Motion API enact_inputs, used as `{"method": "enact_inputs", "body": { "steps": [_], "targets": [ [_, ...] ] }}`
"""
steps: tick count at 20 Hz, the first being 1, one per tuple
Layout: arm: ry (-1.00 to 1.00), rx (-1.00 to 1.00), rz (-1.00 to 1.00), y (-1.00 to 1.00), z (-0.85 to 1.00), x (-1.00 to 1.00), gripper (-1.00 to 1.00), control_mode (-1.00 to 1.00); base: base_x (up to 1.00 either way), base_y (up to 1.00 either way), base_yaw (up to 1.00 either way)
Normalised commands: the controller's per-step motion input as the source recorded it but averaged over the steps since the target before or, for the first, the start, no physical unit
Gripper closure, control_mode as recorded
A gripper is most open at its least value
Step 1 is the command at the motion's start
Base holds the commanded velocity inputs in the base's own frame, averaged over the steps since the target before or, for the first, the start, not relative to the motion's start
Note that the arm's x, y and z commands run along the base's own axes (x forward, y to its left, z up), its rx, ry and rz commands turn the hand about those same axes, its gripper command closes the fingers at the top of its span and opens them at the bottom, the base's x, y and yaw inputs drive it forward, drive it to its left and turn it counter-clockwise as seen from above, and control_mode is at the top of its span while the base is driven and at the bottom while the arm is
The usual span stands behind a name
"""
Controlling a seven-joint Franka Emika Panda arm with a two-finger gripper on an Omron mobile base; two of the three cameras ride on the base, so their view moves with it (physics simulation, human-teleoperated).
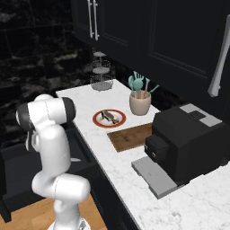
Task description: Pick up the knife from the drawer and place it on the cutting board. Then place the meat from the plate to the cutting board.
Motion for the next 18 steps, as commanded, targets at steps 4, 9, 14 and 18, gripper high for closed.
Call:
{"method": "enact_inputs", "body": {
  "steps": [4, 9, 14, 18],
  "targets": [
    [0.0, -0.07, -0.05, 0.17, -0.01, 0.28, -1.0, -1.0, 0.0, 0.0, 0.0],
    [0.0, -0.06, -0.03, 0.24, -0.26, 0.04, -1.0, -1.0, 0.0, 0.0, 0.0],
    [0.0, -0.02, -0.08, 0.27, -0.35, 0.0, -1.0, -1.0, 0.0, 0.0, 0.0],
    [0.01, 0.0, -0.08, 0.3, -0.33, 0.04, -1.0, -1.0, 0.0, 0.0, 0.0]
  ]
}}
